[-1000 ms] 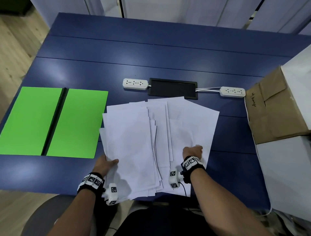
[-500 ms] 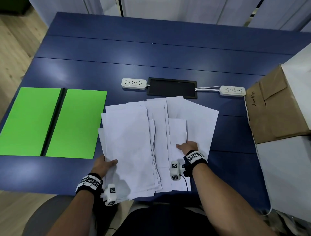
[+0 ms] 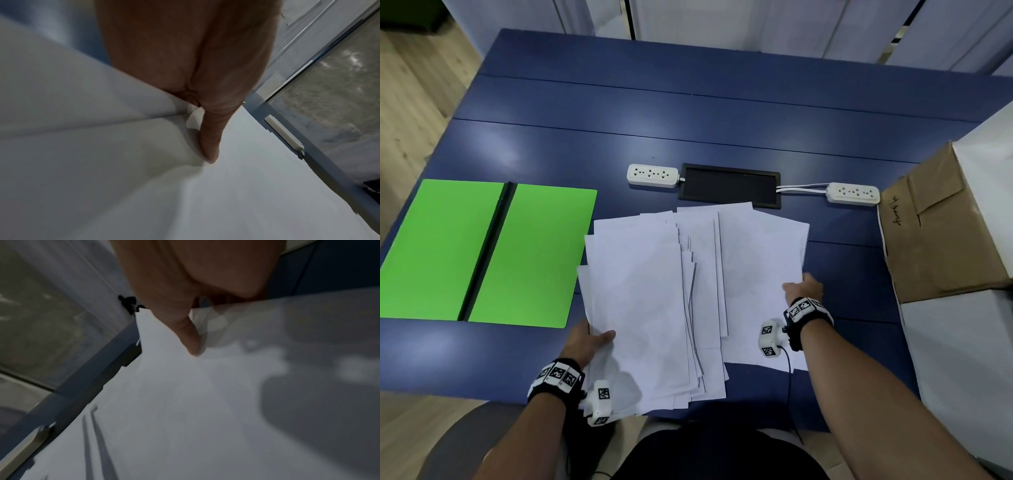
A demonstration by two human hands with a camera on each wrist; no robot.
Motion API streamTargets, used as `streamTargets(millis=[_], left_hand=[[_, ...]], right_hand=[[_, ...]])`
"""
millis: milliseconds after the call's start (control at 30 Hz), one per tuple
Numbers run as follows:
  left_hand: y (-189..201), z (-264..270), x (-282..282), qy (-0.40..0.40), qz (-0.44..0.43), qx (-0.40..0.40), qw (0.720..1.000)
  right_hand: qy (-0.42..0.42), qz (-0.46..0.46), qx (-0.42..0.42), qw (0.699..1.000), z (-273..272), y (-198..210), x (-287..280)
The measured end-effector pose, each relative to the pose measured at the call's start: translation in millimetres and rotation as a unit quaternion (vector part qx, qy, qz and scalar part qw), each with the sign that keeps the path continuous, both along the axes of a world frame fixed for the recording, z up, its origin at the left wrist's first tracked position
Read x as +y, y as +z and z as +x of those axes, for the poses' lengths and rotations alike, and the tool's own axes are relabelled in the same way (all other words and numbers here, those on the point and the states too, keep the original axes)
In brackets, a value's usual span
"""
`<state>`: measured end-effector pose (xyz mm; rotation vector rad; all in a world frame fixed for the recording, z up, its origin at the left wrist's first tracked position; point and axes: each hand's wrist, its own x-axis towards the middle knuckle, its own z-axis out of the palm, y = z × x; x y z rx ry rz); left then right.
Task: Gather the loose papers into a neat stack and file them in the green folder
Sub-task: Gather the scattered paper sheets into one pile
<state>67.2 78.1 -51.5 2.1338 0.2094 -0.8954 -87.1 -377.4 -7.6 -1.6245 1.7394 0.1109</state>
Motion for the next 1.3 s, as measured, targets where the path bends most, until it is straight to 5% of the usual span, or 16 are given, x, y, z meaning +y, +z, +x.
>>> streamTargets(millis=[167,433,633,800,967,1100,1300], left_hand=[[4.1,-2.6,-4.6,0.009,-0.014,-0.005,1.000],[3.5,-3.4,-3.4,0.021,-0.021,0.000,1.000],[7.8,-5.1,-7.8,0.028,-0.027,0.001,0.999],[5.6,-5.5,-4.5,0.057,-0.033,0.028,0.997],[-16.1,-3.1,13.6,0.074,-0.047,0.037,0.995],[8.0,-9.5,-0.2,0.059,-0.064,0.011,0.996],[26.4,-18.8,-21.0,0.076,-0.092,0.024,0.993]], right_hand=[[-0.005,0.061,-0.111,0.992,30.1,0.5,18.4],[0.124,0.052,-0.014,0.991,50.2,-7.3,34.1],[0.197,0.044,-0.088,0.975,40.4,10.3,35.0],[0.184,0.045,-0.078,0.979,23.3,15.8,27.0],[0.128,-0.108,-0.067,0.984,-2.9,52.8,5.1],[0.075,-0.182,-0.113,0.974,-24.6,96.2,-24.2],[0.066,-0.060,-0.232,0.969,-13.7,101.9,-20.6]])
